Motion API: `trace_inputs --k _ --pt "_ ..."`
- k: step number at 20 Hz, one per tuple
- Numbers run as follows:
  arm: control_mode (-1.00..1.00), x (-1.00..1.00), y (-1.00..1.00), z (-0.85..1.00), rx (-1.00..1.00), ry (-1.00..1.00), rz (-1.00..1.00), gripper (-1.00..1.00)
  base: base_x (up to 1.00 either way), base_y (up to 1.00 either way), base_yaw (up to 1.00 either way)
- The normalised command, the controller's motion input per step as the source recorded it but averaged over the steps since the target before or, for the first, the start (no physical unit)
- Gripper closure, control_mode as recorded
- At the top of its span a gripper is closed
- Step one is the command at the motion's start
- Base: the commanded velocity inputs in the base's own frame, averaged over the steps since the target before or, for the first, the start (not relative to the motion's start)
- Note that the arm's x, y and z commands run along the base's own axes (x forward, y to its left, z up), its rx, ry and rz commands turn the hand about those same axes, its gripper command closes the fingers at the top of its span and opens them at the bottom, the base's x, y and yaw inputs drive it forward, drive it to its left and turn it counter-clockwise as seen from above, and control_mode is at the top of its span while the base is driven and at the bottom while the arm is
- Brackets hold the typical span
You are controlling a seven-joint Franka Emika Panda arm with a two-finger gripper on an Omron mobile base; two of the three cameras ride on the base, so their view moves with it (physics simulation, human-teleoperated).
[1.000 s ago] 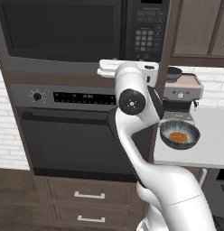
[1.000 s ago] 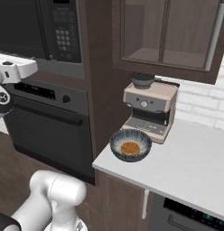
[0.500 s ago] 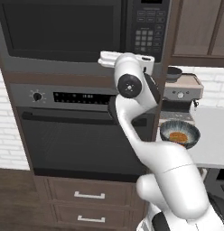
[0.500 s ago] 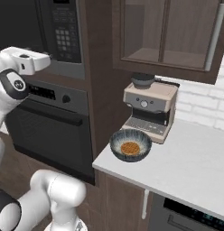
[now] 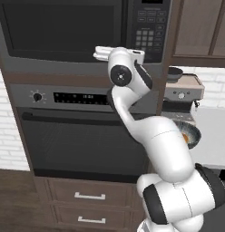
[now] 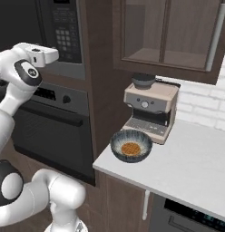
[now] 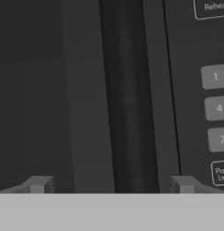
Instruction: Open the microwave, place the bowl with waffle inside the microwave, then close the microwave door and turn it on.
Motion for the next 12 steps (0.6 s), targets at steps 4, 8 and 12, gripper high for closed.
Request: trace_inputs --k 4,8,12 --pt "-1.0 0.57 0.18 0.0 0.0 0.01 0.0 -1.0 0.0 0.0 0.0" --pt "-1.0 0.71 0.0 0.0 0.0 0.0 0.0 -1.0 0.0 0.0 0.0" --pt "-1.0 0.84 0.07 -0.16 0.0 0.01 0.0 1.0 0.0 0.0 0.0"
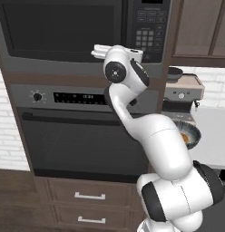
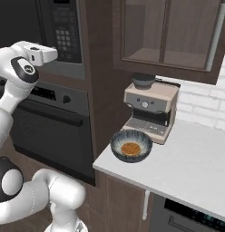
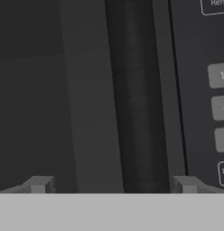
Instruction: Open the microwave, place the bowl with waffle inside the microwave, then close the microwave door and turn it on.
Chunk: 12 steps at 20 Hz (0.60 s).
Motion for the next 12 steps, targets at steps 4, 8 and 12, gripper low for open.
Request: trace_inputs --k 4,8,12 --pt "-1.0 0.97 0.44 -0.43 0.0 0.0 0.03 1.0 0.0 0.0 0.0" --pt "-1.0 0.82 0.95 -0.37 0.0 0.01 0.07 1.0 0.0 0.0 0.0" --pt "-1.0 0.64 1.0 -0.34 0.0 0.13 0.03 1.0 0.0 0.0 0.0"
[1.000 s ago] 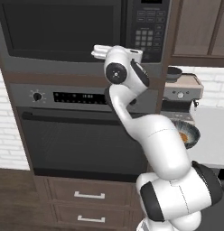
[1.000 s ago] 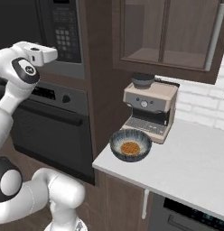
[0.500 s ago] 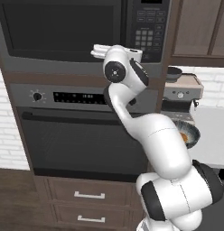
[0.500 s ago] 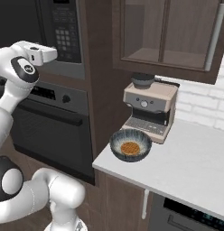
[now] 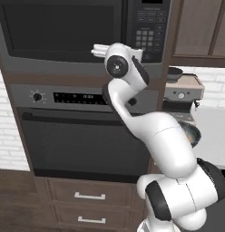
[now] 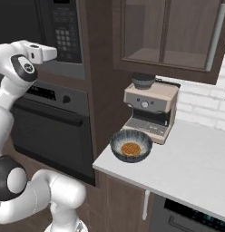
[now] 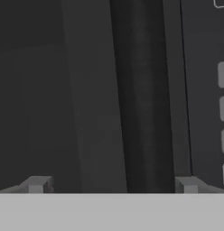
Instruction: Open the microwave, place the bowl with waffle inside the microwave, then close the microwave door and turn it on.
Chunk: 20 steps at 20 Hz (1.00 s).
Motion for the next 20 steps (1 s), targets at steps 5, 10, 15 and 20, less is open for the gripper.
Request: trace_inputs --k 5,10,15,20 --pt "-1.0 0.19 1.0 -0.34 -0.02 0.08 0.02 1.0 0.0 0.0 0.0" --pt "-1.0 -0.1 1.0 -0.39 -0.03 0.0 0.04 1.0 0.0 0.0 0.0" --pt "-1.0 -0.49 1.0 -0.31 -0.08 0.0 0.0 1.0 0.0 0.0 0.0" --pt "-1.0 -0.64 1.0 -0.27 -0.14 -0.03 0.0 1.0 0.0 0.0 0.0"
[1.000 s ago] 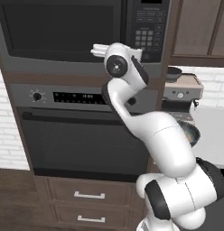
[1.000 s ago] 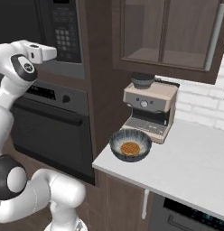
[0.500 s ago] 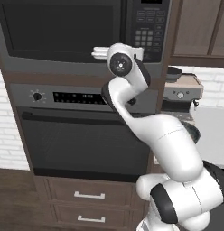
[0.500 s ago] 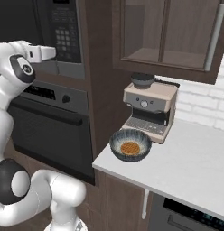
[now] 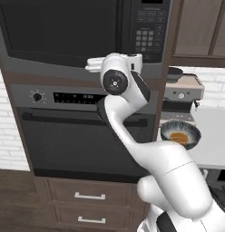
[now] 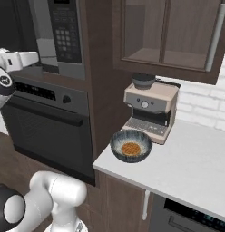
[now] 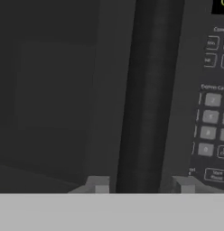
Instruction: Open the microwave, place the bowl with waffle inside the microwave, then close the microwave door and turn it on.
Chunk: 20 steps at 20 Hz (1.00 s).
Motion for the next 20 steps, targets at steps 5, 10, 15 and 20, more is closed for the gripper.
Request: trace_inputs --k 5,10,15,20 --pt "-1.0 -0.63 1.0 -0.21 -0.15 -0.01 0.0 1.0 0.0 0.0 0.0" --pt "-1.0 -0.61 1.0 -0.21 -0.16 0.0 0.0 1.0 0.0 0.0 0.0" --pt "-1.0 -0.58 1.0 -0.18 -0.16 0.0 0.0 1.0 0.0 0.0 0.0" --pt "-1.0 -0.52 1.0 -0.23 -0.14 0.0 0.01 1.0 0.0 0.0 0.0"
